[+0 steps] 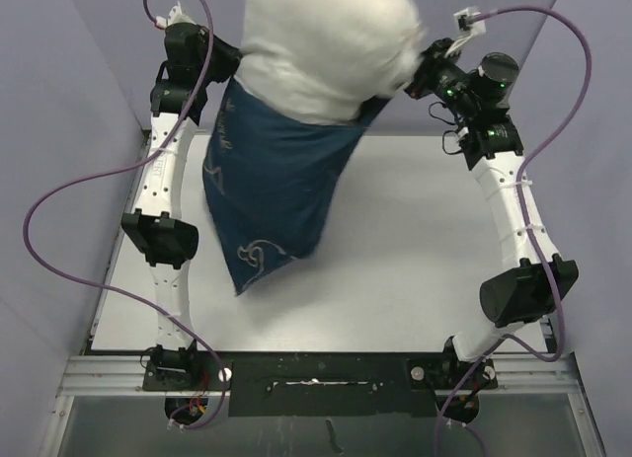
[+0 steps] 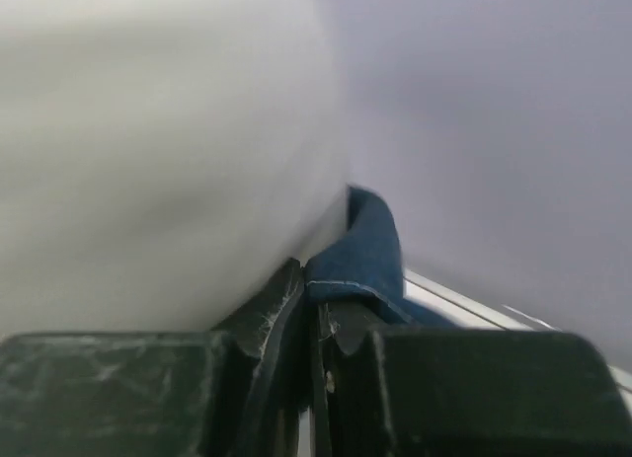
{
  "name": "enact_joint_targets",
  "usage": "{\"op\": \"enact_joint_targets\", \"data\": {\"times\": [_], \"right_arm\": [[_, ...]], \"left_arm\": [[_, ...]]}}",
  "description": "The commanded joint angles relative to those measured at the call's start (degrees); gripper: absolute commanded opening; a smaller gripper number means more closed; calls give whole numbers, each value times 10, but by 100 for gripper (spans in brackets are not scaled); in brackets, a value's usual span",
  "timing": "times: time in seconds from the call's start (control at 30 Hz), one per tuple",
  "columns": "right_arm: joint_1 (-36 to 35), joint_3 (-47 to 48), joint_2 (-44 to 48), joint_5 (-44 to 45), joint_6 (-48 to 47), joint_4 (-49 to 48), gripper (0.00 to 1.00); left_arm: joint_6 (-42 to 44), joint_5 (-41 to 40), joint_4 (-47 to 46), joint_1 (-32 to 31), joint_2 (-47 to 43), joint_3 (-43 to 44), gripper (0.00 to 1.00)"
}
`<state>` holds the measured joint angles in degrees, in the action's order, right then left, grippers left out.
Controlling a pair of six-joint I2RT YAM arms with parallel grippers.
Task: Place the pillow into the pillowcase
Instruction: Stuff the pillow into the pillowcase.
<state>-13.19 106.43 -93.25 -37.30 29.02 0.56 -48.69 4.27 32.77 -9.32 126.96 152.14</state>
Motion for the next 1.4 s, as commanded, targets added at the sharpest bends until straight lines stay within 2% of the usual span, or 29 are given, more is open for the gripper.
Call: {"op": "enact_joint_targets", "data": {"times": [0.0,0.07,0.1,0.13,0.2,0.27,0.33,0.37,0.47,0.5,0.53,0.63,0.67,0.7,0.73,0.8,0.83,0.87,0.93,0.97,1.0,1.1,1.13,1.2,1.23,1.27,1.37], "right_arm": [[-128,-11,75,1,-22,-25,0],[-259,-33,106,-5,-54,-29,0],[-295,-31,112,-11,-65,-37,0],[-300,-17,110,-13,-77,-38,0],[-219,36,80,-6,-84,-30,0],[-87,82,40,8,-77,-41,0],[-5,112,13,15,-20,-41,0],[-23,103,14,2,-15,-37,0],[-217,22,85,-5,-126,1,0],[-242,11,101,4,-155,-3,0],[-210,26,93,15,-158,-11,0],[9,155,-4,16,-44,-7,0],[48,180,-23,16,-7,-10,0],[46,178,-18,11,-1,-14,0],[3,150,0,10,-34,-3,0],[-148,76,53,9,-115,15,0],[-254,38,73,3,-146,26,0],[-318,17,88,-3,-162,30,0],[-368,10,101,2,-221,48,0],[-343,23,97,14,-241,62,0],[-283,41,81,9,-234,65,0],[-36,123,1,8,-168,24,0],[27,150,-19,18,-150,16,0],[76,169,-32,31,-127,18,0],[64,167,-24,19,-119,25,0],[16,152,-5,12,-130,38,0],[-239,72,65,4,-192,51,0]], "left_arm": [[3,1,-69,-4,-40,22,0],[-3,4,-65,-5,-31,34,0],[-5,8,-66,-6,-29,35,0],[-5,11,-66,-7,-30,34,0],[-1,16,-69,-7,-37,31,0],[4,17,-74,-6,-48,21,0],[8,18,-84,-5,-61,4,0],[8,19,-92,-5,-67,-6,0],[2,21,-97,-6,-65,-7,0],[2,22,-94,-6,-63,-3,0],[2,23,-90,-6,-62,0,0],[4,22,-91,-6,-66,-4,0],[3,21,-94,-7,-66,-6,0],[0,23,-99,-8,-65,-10,0],[-3,23,-102,-10,-63,-12,0],[-4,23,-106,-13,-59,-11,0],[-4,25,-106,-13,-58,-9,0],[-3,26,-105,-13,-56,-7,0],[-1,29,-102,-10,-60,-8,0],[2,30,-102,-8,-65,-11,0],[2,30,-103,-6,-70,-16,0],[2,34,-118,-2,-89,-42,0],[3,34,-123,-1,-96,-51,0],[2,35,-135,-1,-104,-63,0],[-1,35,-138,-1,-101,-59,0],[-5,33,-138,-2,-97,-50,0],[-12,32,-125,-7,-61,-7,0]]}}
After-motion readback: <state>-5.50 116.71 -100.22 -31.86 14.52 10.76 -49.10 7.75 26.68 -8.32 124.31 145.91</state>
